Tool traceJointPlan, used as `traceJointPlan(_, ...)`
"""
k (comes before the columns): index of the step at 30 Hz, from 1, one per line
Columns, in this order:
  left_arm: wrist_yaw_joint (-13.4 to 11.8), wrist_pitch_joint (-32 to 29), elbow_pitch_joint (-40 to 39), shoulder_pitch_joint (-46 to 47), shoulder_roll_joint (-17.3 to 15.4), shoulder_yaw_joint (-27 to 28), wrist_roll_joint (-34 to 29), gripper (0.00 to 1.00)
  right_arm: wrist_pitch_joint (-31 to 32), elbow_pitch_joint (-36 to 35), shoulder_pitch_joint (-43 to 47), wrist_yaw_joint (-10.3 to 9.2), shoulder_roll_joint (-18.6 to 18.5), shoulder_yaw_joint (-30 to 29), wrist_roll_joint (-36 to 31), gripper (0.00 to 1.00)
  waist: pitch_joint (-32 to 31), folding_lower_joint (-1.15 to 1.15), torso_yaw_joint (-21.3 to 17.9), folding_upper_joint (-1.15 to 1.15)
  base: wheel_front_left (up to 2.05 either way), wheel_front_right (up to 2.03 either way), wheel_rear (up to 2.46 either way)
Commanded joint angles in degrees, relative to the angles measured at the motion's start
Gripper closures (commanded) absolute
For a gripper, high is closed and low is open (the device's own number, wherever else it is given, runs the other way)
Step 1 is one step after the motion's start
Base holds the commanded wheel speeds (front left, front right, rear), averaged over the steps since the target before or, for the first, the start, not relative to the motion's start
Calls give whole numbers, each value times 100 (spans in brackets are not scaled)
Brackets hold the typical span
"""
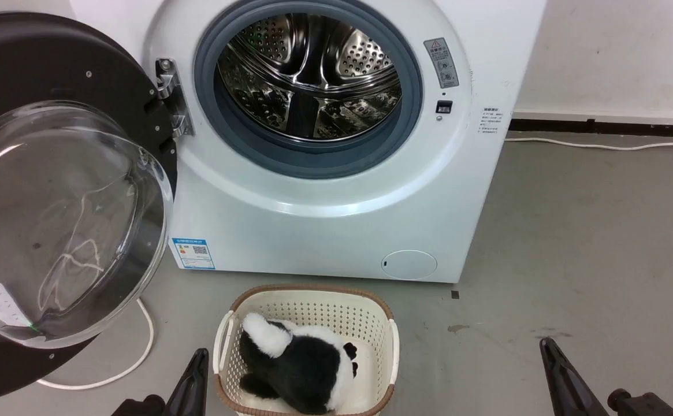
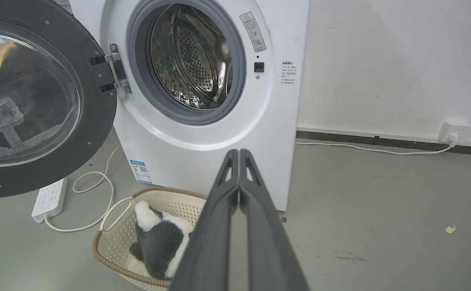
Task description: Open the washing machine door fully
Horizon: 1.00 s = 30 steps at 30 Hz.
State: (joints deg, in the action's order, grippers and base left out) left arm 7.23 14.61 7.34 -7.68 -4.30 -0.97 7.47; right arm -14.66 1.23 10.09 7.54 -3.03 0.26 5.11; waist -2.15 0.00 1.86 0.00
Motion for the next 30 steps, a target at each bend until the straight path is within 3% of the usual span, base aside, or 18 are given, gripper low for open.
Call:
traceJointPlan(1,-22,-41,-21,24,4,6,-24,100,40,-4,-31,0,0,-3,-16,100,4,0,-4,0,0,0,0)
traceJointPlan(30,-184,-369,-186,196,36,27,-191,100,369,-31,-257,-1,4,-8,-131,100,53,0,-46,0,0,0,0)
